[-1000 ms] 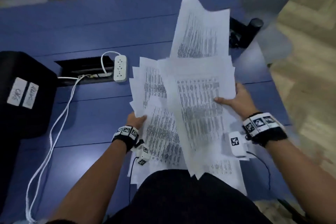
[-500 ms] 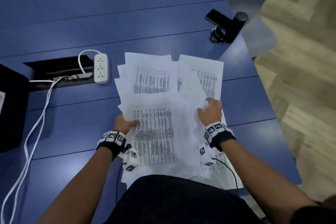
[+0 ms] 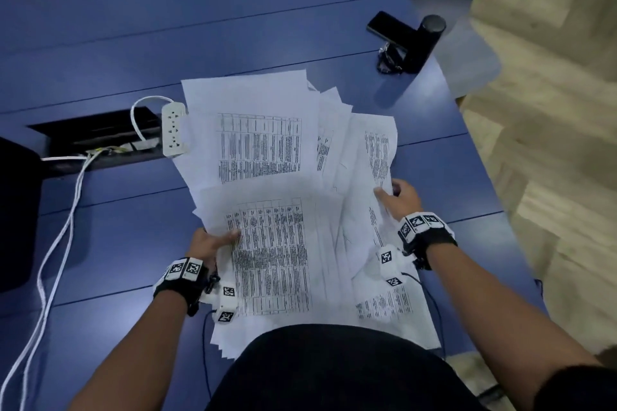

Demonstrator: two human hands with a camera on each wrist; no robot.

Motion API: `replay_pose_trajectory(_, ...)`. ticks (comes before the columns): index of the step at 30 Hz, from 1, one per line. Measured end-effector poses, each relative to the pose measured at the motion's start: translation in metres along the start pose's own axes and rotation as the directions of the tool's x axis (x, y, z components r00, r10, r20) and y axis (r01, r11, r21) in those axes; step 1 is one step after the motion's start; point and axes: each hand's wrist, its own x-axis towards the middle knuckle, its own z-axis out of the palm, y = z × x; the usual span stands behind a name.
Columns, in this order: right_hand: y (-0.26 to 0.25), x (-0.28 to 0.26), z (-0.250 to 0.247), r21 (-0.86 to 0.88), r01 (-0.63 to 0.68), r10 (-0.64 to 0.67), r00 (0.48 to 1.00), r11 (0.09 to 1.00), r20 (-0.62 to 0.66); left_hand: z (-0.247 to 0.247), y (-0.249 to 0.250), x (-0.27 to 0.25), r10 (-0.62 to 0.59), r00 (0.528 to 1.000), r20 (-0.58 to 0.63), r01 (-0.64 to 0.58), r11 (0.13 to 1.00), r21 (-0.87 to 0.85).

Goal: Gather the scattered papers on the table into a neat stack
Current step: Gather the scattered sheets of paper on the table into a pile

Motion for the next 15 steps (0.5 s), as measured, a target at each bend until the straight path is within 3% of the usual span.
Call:
replay_pose_trajectory(2, -0.005, 0.000, 0.002, 0.063, 0.016, -0.021, 0.997, 0.998, 0.080, 0.001, 0.008, 0.002, 0.001, 0.999, 0.049, -0.003, 0.999, 0.038)
replay_pose_trajectory(5, -0.007, -0.002, 0.011, -0.034, 0.025, -0.020, 0.989, 0.999, 0.145, 0.005, 0.016, 0.006, -0.004, 0.992, 0.126, -0.005, 0.997, 0.071)
replay_pose_trajectory(8, -0.009, -0.002, 0.019, -0.072, 0.015, -0.006, 0.993, 0.997, 0.122, 0.010, 0.021, 0.009, -0.011, 0.993, 0.116, 0.000, 0.996, 0.093)
replay_pose_trajectory(12, -0.019, 0.002, 0.022, -0.134, 0.049, -0.023, 0.981, 0.990, 0.190, 0.006, 0.013, 0.015, -0.045, 0.993, 0.113, 0.043, 0.999, 0.016)
replay_pose_trajectory(15, -0.024, 0.005, 0.012, -0.094, 0.027, -0.022, 0.998, 0.995, 0.052, -0.008, -0.011, 0.034, -0.077, 0.990, 0.114, 0.078, 0.997, -0.002)
